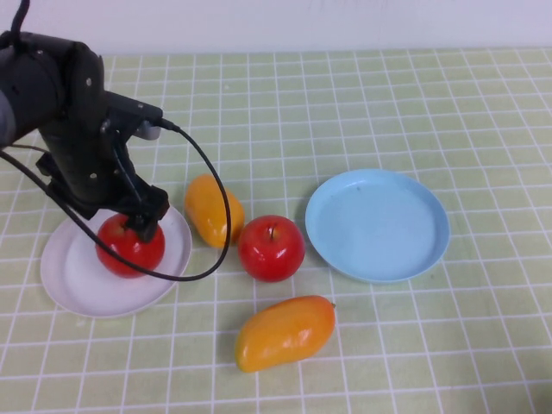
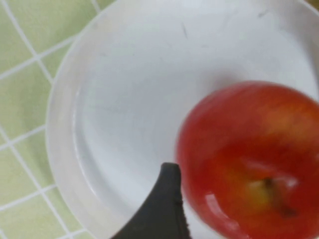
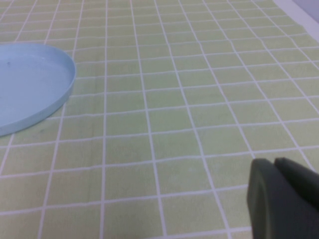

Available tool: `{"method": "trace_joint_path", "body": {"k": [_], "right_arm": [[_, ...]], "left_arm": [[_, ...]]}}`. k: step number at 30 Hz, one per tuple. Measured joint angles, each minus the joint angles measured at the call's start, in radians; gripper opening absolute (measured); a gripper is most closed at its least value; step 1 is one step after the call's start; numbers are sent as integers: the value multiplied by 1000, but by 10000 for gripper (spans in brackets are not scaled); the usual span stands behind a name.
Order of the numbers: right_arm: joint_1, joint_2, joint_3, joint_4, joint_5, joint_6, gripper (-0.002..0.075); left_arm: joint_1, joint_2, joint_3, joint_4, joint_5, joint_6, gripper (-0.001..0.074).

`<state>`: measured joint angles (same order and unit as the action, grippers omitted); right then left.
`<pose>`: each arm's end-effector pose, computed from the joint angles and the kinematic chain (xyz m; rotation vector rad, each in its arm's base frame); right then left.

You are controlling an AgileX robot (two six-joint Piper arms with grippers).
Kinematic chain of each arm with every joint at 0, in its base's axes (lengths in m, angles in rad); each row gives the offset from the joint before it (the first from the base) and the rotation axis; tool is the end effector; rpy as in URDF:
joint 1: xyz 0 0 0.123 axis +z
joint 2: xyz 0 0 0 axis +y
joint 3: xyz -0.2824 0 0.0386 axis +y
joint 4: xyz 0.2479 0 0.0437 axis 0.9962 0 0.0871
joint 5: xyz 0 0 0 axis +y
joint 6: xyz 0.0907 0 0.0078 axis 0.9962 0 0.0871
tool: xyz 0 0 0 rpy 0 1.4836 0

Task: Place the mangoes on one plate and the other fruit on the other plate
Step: Put one type of fruit in the left plate

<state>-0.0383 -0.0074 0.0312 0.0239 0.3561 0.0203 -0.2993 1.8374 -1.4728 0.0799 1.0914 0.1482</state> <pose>0.0533 -0.0013 0.1709 0.0697 1.8621 0.0108 0.3622 -0.1050 0.2487 0.6933 2.8503 0.0868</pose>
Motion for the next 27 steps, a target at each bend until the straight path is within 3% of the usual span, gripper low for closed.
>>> {"method": "trace_joint_path", "body": {"k": [7,19,27], "right_arm": [[0,0,0,0,0,0,-16],[0,0,0,0,0,0,-17],[0,0,0,0,0,0,-16]], "left_arm": [[-23,-32,0,49,-6,-71,668],[-259,-68,-101,-95,-79,-42,669],[-327,56,-211,-102,-30,-14,669]]}}
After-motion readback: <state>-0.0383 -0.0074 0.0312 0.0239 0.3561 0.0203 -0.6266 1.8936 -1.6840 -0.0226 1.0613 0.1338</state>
